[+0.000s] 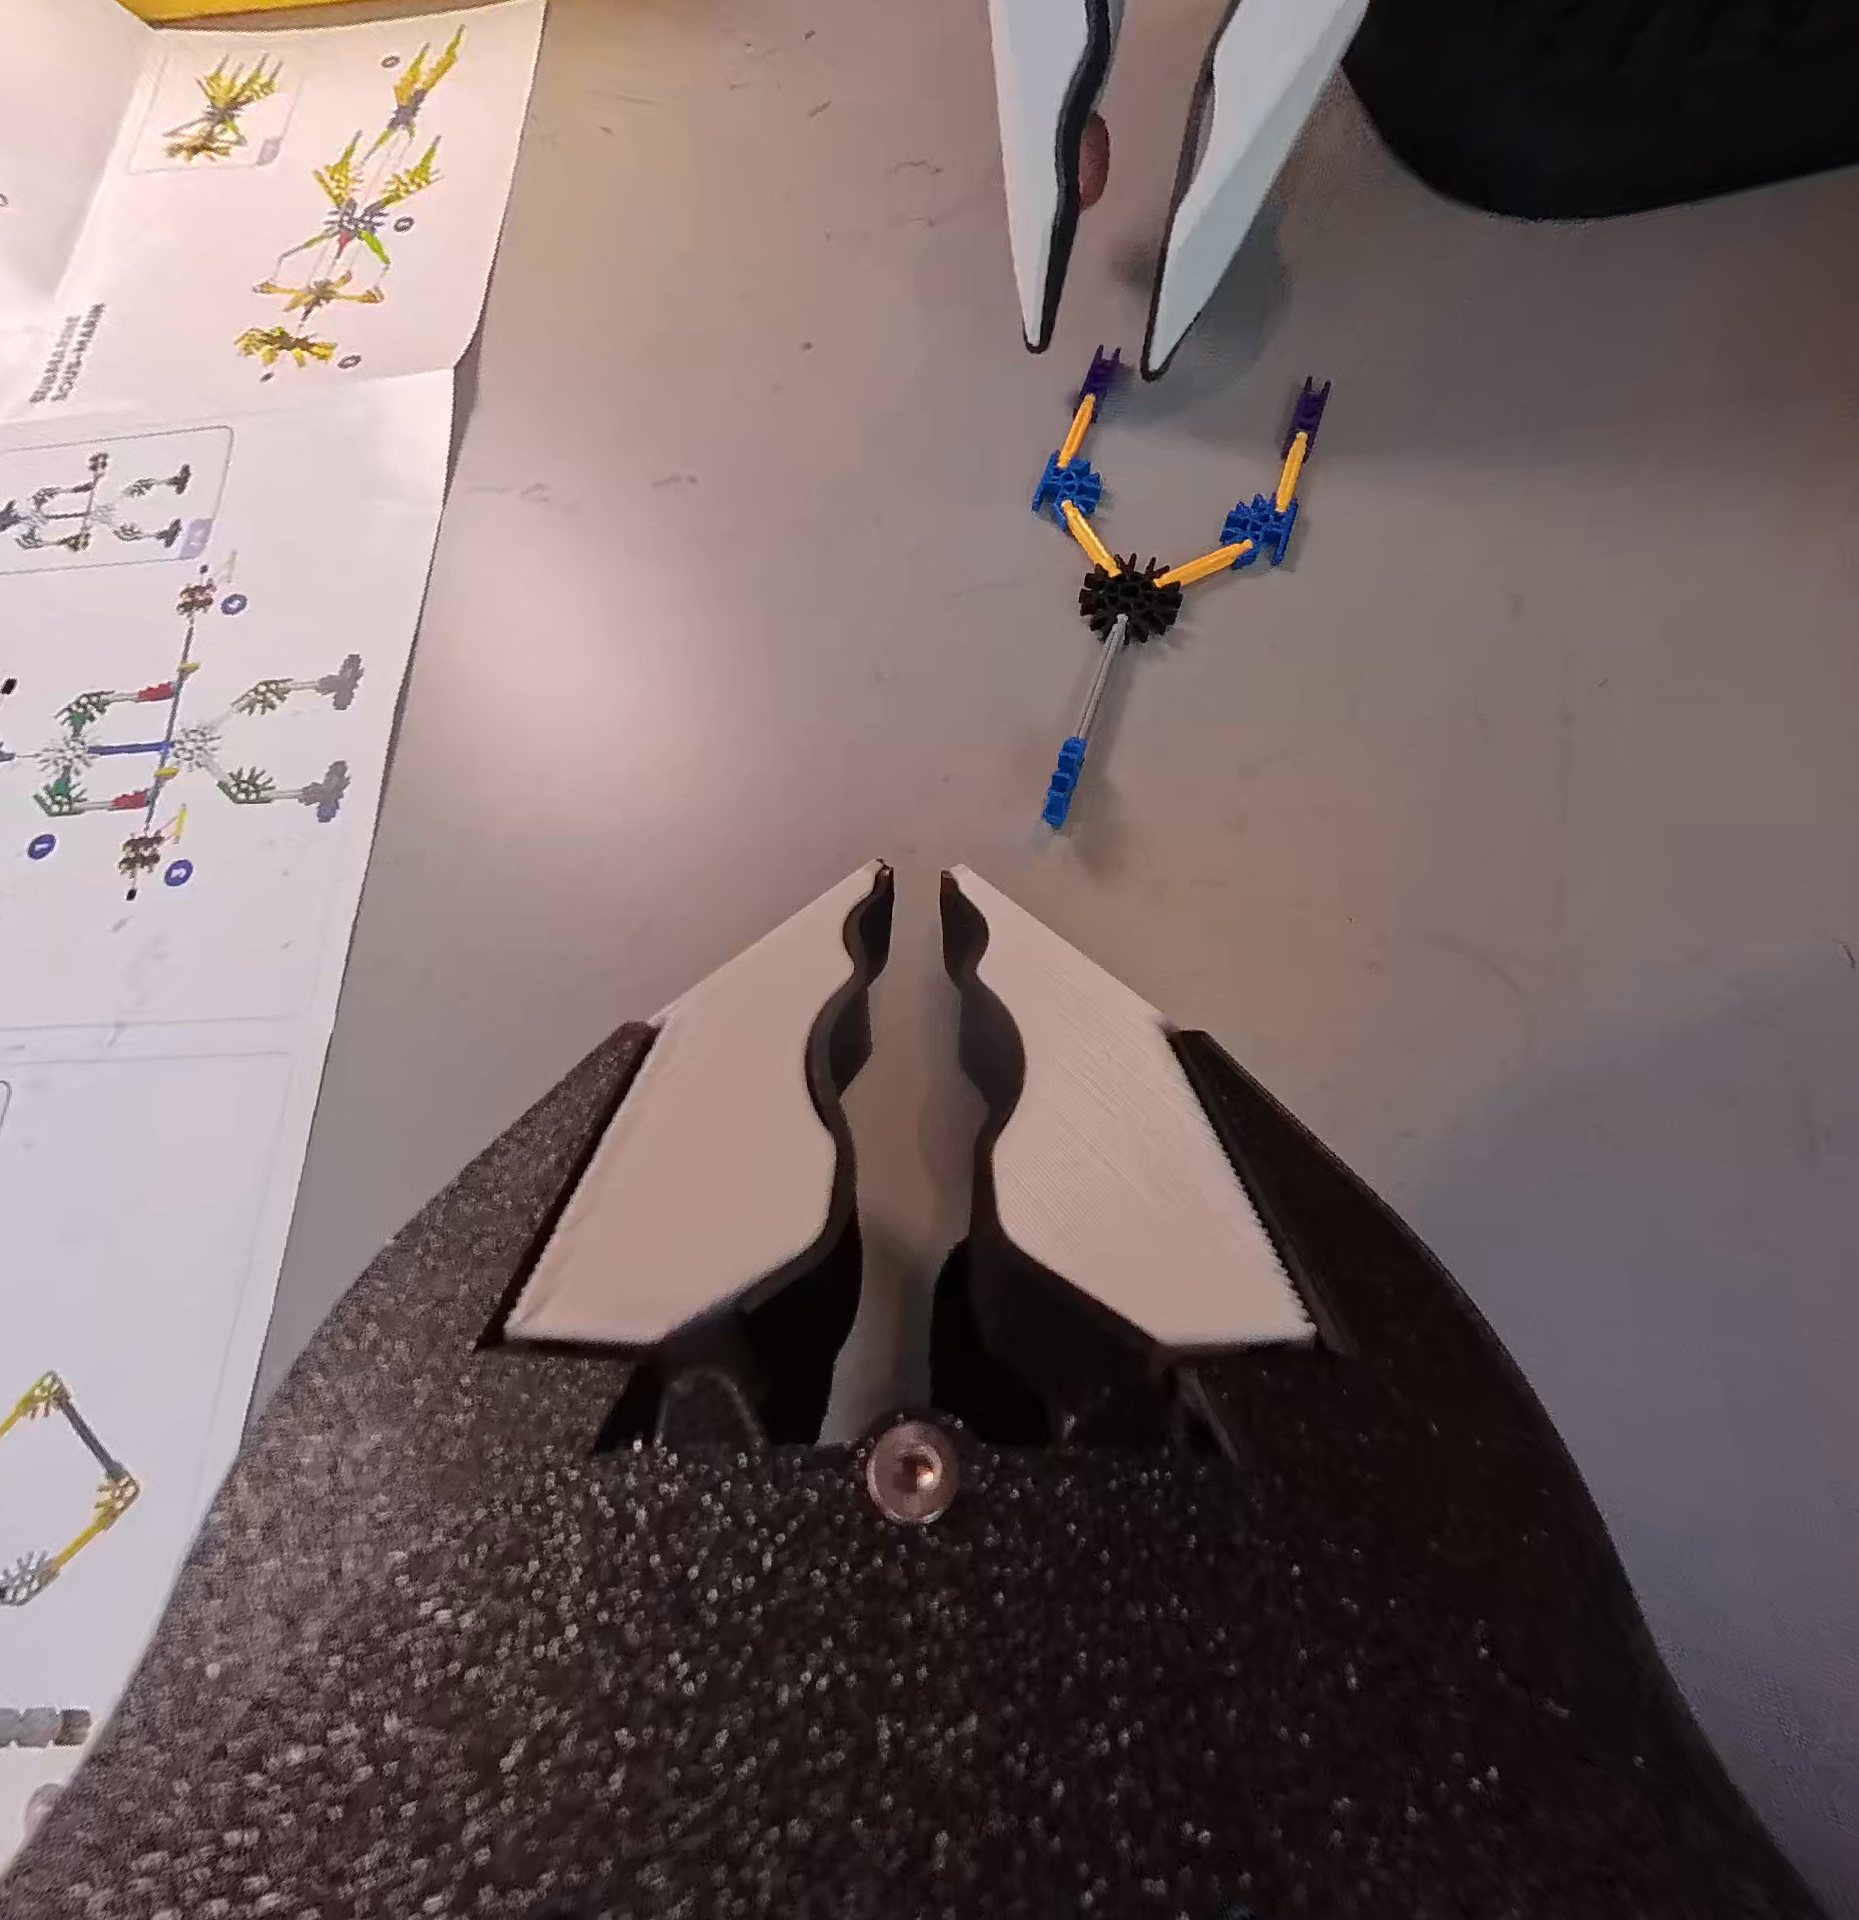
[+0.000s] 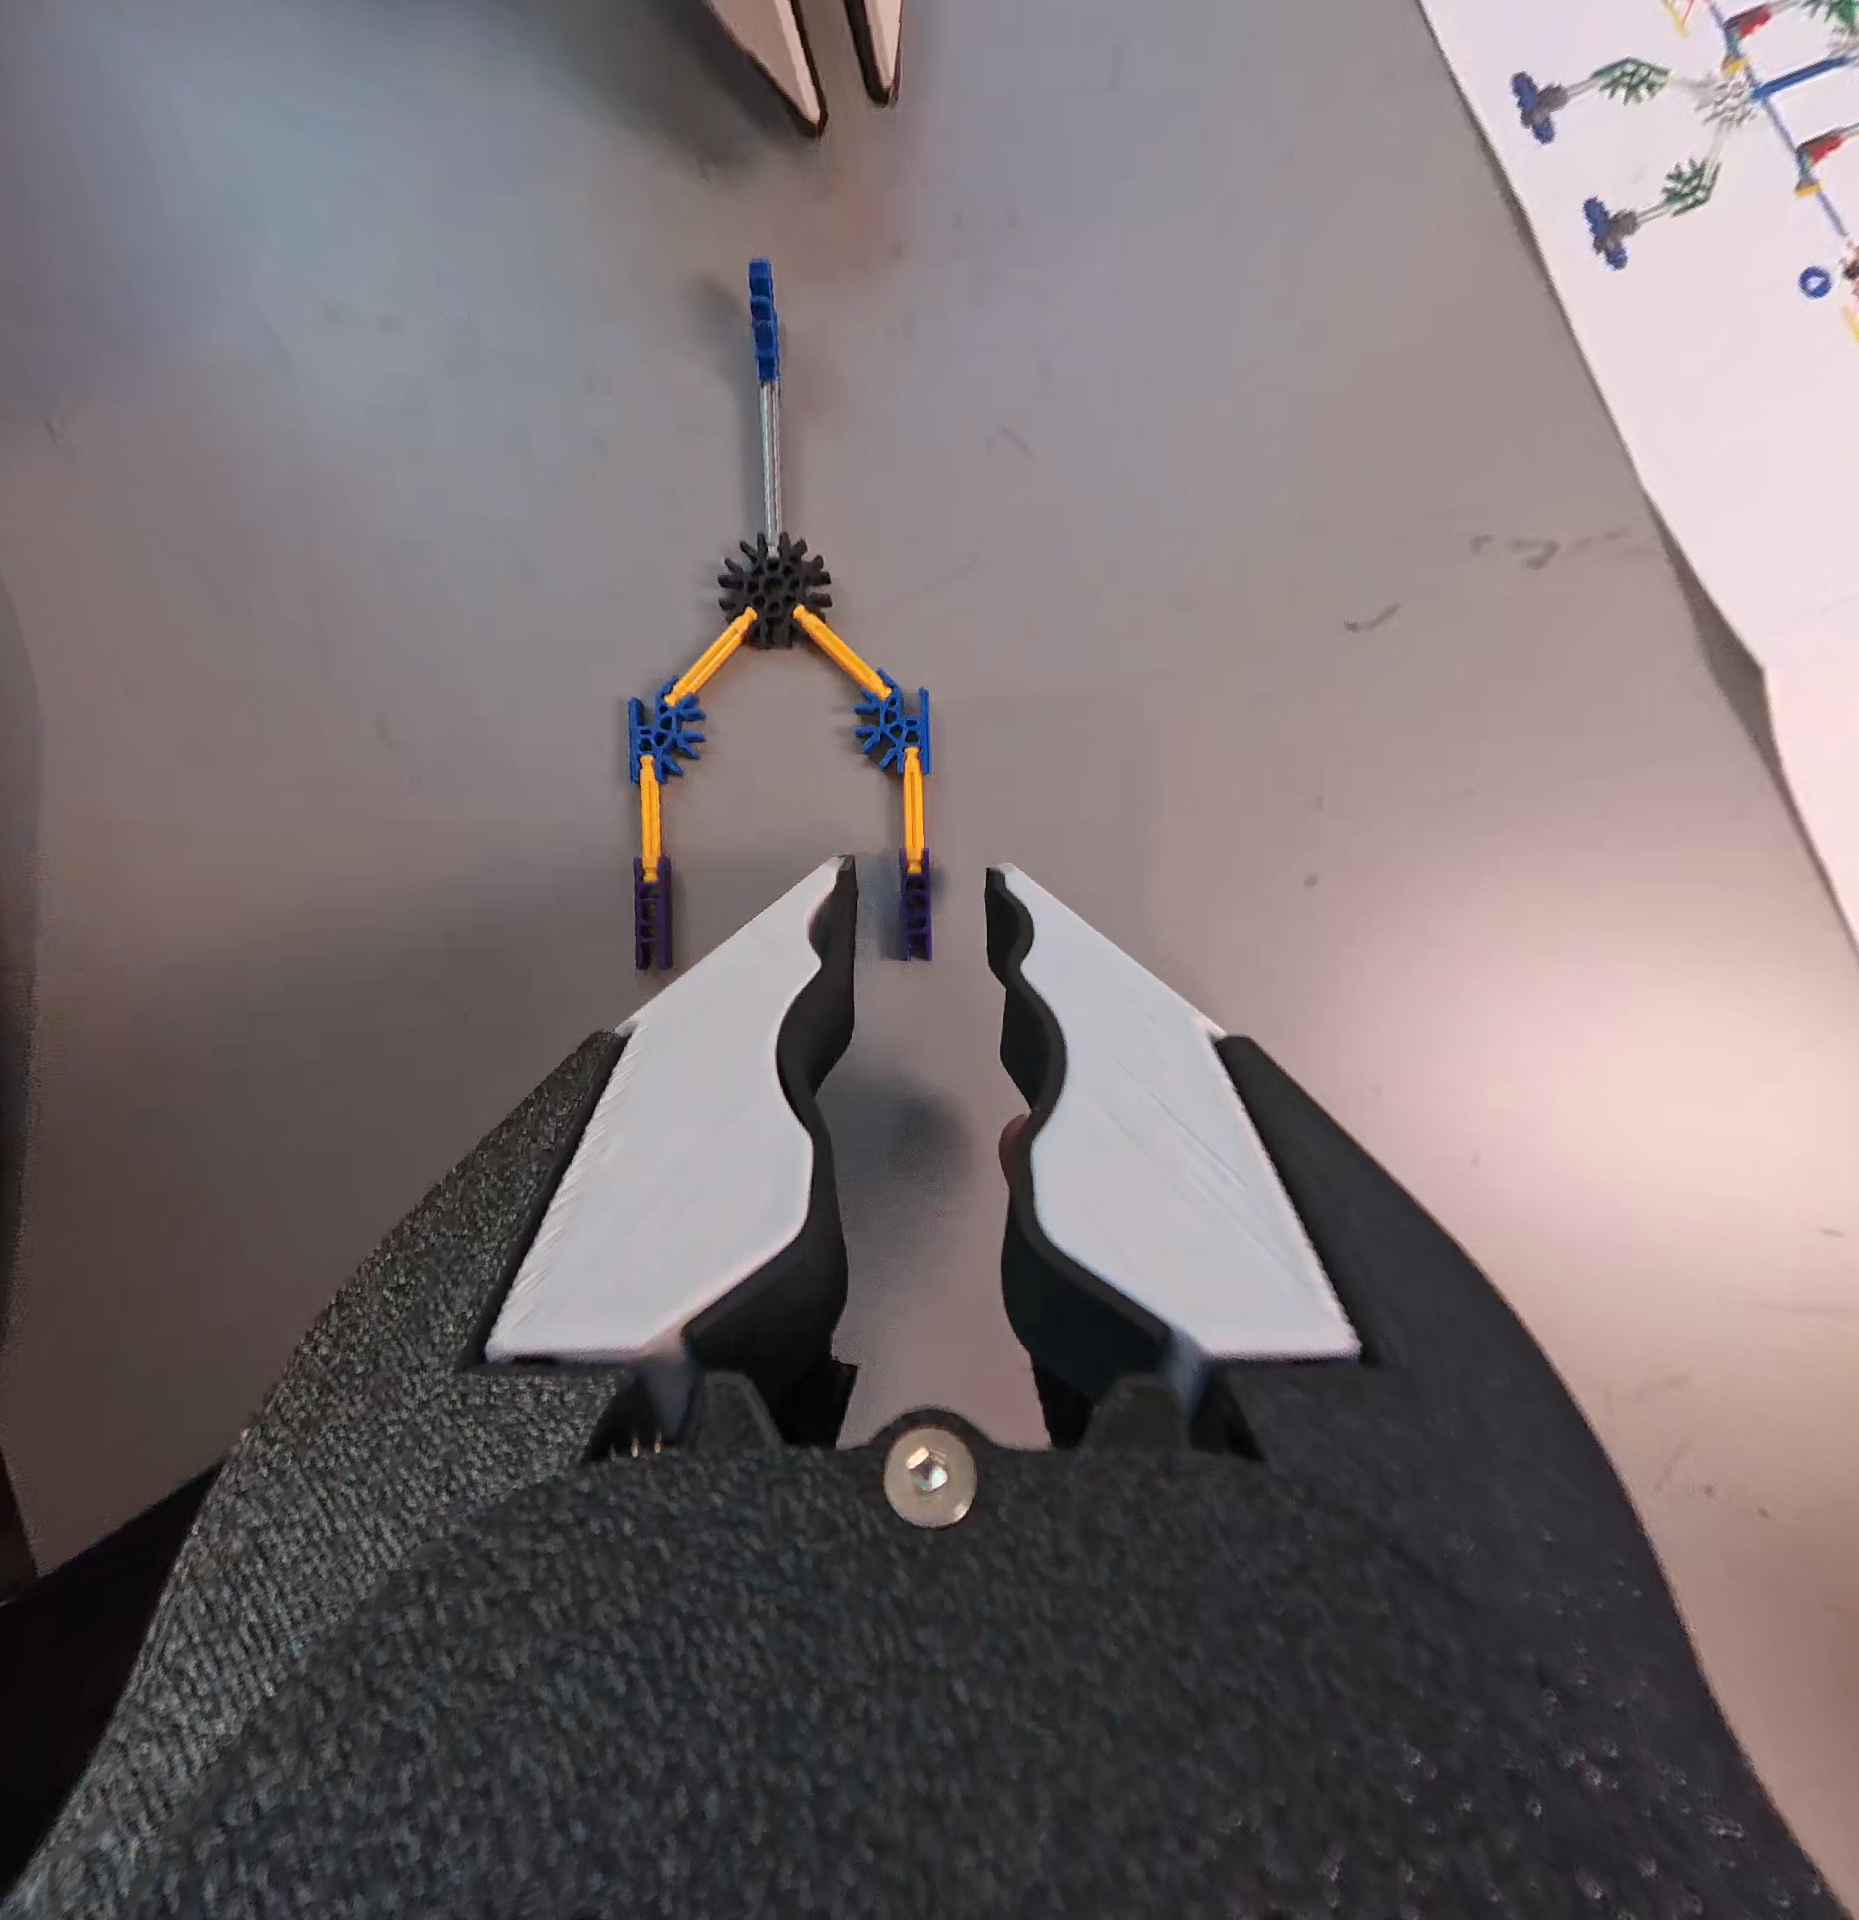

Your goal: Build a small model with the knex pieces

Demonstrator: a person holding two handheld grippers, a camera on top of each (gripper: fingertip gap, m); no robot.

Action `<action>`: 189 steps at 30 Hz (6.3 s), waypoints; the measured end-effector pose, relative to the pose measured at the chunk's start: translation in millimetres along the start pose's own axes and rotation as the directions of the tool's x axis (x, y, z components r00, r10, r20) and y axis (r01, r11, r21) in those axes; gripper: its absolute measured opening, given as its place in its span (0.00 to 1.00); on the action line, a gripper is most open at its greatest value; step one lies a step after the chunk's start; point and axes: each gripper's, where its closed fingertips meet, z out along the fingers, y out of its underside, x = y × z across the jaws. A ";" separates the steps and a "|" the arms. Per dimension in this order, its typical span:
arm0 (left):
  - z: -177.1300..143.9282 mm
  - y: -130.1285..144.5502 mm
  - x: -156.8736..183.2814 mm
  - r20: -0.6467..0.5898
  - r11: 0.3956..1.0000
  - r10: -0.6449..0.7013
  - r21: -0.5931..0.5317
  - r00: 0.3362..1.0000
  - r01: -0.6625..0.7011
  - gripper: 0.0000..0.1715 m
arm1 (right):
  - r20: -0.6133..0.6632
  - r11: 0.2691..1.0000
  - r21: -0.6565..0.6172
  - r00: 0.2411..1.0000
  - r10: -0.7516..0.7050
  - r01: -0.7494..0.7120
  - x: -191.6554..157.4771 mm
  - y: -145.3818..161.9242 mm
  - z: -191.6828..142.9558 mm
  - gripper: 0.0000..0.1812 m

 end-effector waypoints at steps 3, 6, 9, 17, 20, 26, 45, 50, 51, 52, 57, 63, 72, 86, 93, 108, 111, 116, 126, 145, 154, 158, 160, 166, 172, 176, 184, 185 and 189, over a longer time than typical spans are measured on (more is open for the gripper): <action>-1.6 0.2 -3.6 0.003 0.999 -0.030 0.013 1.000 0.030 0.05 | -0.002 1.000 -0.015 1.000 0.010 -0.010 -3.6 6.2 7.0 0.11; -1.8 1.6 -6.1 0.012 0.999 -0.044 0.013 0.999 0.044 0.06 | -0.022 0.999 -0.012 0.999 0.039 -0.039 0.7 3.3 8.2 0.02; -2.2 3.8 -9.0 0.025 0.999 -0.051 0.007 0.998 0.051 0.06 | -0.044 0.997 -0.020 0.997 0.070 -0.071 7.8 2.7 8.6 0.02; -0.3 7.0 -9.2 0.023 0.998 -0.062 0.001 0.998 0.062 0.06 | -0.099 0.993 -0.030 0.989 0.111 -0.114 28.7 8.5 4.5 0.02; 1.0 6.8 -8.7 0.022 0.998 -0.066 0.003 0.998 0.066 0.06 | -0.105 0.993 -0.031 0.989 0.108 -0.112 32.9 9.1 4.1 0.02; -0.6 1.9 -13.9 0.045 0.996 -0.086 0.036 0.995 0.084 0.10 | -0.129 0.994 -0.040 0.987 0.091 -0.097 46.6 14.0 1.1 0.03; -46.0 -23.2 -82.7 0.269 0.884 -0.384 0.382 0.883 0.268 0.22 | -0.138 0.830 0.537 0.956 0.259 -0.148 81.7 -117.3 -23.4 0.16; -70.9 -14.9 -111.0 0.389 0.852 -0.454 0.451 0.801 0.265 0.26 | -0.199 0.741 0.663 0.930 0.308 -0.104 93.7 -138.3 -11.5 0.26; -75.5 -12.7 -116.0 0.411 0.849 -0.464 0.460 0.785 0.260 0.27 | -0.215 0.739 0.668 0.927 0.308 -0.091 95.2 -135.4 -10.3 0.27; -79.6 -10.5 -120.5 0.429 0.844 -0.474 0.470 0.769 0.258 0.28 | -0.239 0.738 0.671 0.920 0.312 -0.076 98.3 -131.3 -10.9 0.28; -90.9 2.0 -137.0 0.487 0.828 -0.514 0.495 0.706 0.262 0.31 | -0.246 0.686 0.720 0.885 0.396 -0.106 109.9 -113.1 -26.3 0.29; -99.7 9.5 -146.8 0.523 0.814 -0.547 0.513 0.654 0.270 0.32 | -0.271 0.678 0.730 0.874 0.404 -0.087 117.6 -104.8 -36.7 0.28; -104.8 12.1 -150.2 0.523 0.806 -0.558 0.526 0.644 0.272 0.27 | -0.232 0.635 0.763 0.867 0.441 -0.119 125.2 -100.4 -43.6 0.25; -125.4 24.6 -185.3 0.603 0.790 -0.597 0.555 0.530 0.259 0.21 | -0.229 0.637 0.761 0.869 0.439 -0.121 125.6 -99.1 -43.3 0.22; -133.9 8.5 -236.3 0.699 0.803 -0.591 0.561 0.403 0.203 0.19 | -0.219 0.630 0.765 0.864 0.453 -0.136 127.2 -98.8 -43.6 0.20; -131.5 58.1 -345.3 0.758 0.774 -0.619 0.545 0.205 0.323 0.02 | -0.252 0.653 0.750 0.865 0.435 -0.110 126.8 -96.5 -41.9 0.15; -130.4 54.8 -347.9 0.769 0.785 -0.606 0.538 0.204 0.306 0.02 | -0.233 0.650 0.748 0.865 0.444 -0.132 128.3 -95.2 -40.1 0.15; -131.1 62.4 -349.8 0.772 0.782 -0.605 0.532 0.193 0.323 0.02 | -0.207 0.644 0.749 0.867 0.453 -0.157 129.7 -94.4 -38.8 0.14; -129.3 56.2 -348.5 0.788 0.808 -0.576 0.511 0.217 0.292 0.02 | -0.218 0.662 0.736 0.877 0.429 -0.141 125.9 -96.0 -35.8 0.14; -130.7 50.1 -347.0 0.780 0.806 -0.582 0.517 0.230 0.288 0.02 | -0.223 0.676 0.719 0.867 0.445 -0.162 129.4 -94.1 -31.5 0.14; -138.4 41.8 -346.1 0.785 0.812 -0.577 0.522 0.224 0.262 0.02 | -0.248 0.681 0.719 0.864 0.438 -0.139 129.0 -95.0 -32.8 0.14; -144.7 20.7 -340.7 0.768 0.806 -0.591 0.545 0.246 0.233 0.02 | -0.307 0.679 0.729 0.844 0.439 -0.088 134.9 -94.8 -49.8 0.14; -144.6 7.2 -334.4 0.753 0.805 -0.593 0.546 0.285 0.231 0.02 | -0.389 0.705 0.708 0.810 0.439 -0.042 149.9 -85.9 -76.3 0.15; -143.5 -32.7 -275.3 0.702 0.846 -0.526 0.487 0.480 0.215 0.04 | -0.630 0.984 0.161 0.759 0.164 -0.079 210.9 47.3 -146.0 0.40; -123.2 -18.3 -180.5 0.615 0.885 -0.459 0.375 0.641 0.275 0.04 | -0.495 0.938 -0.286 0.868 0.028 -0.194 249.3 164.0 -144.9 0.44; -94.3 12.7 -139.8 0.590 0.921 -0.387 0.217 0.708 0.322 0.06 | -0.457 0.899 -0.403 0.889 -0.032 -0.175 254.5 180.2 -143.4 0.21; -60.5 38.2 -135.8 0.566 0.927 -0.347 0.089 0.748 0.363 0.07 | -0.501 0.818 -0.459 0.861 0.083 -0.346 210.3 174.3 -140.4 0.20; -57.5 39.1 -135.7 0.562 0.929 -0.343 0.080 0.753 0.362 0.07 | -0.509 0.811 -0.454 0.855 0.102 -0.368 200.8 172.1 -139.6 0.20; -51.3 41.2 -132.4 0.553 0.937 -0.317 0.057 0.771 0.344 0.07 | -0.548 0.797 -0.421 0.822 0.157 -0.433 169.1 163.5 -138.4 0.20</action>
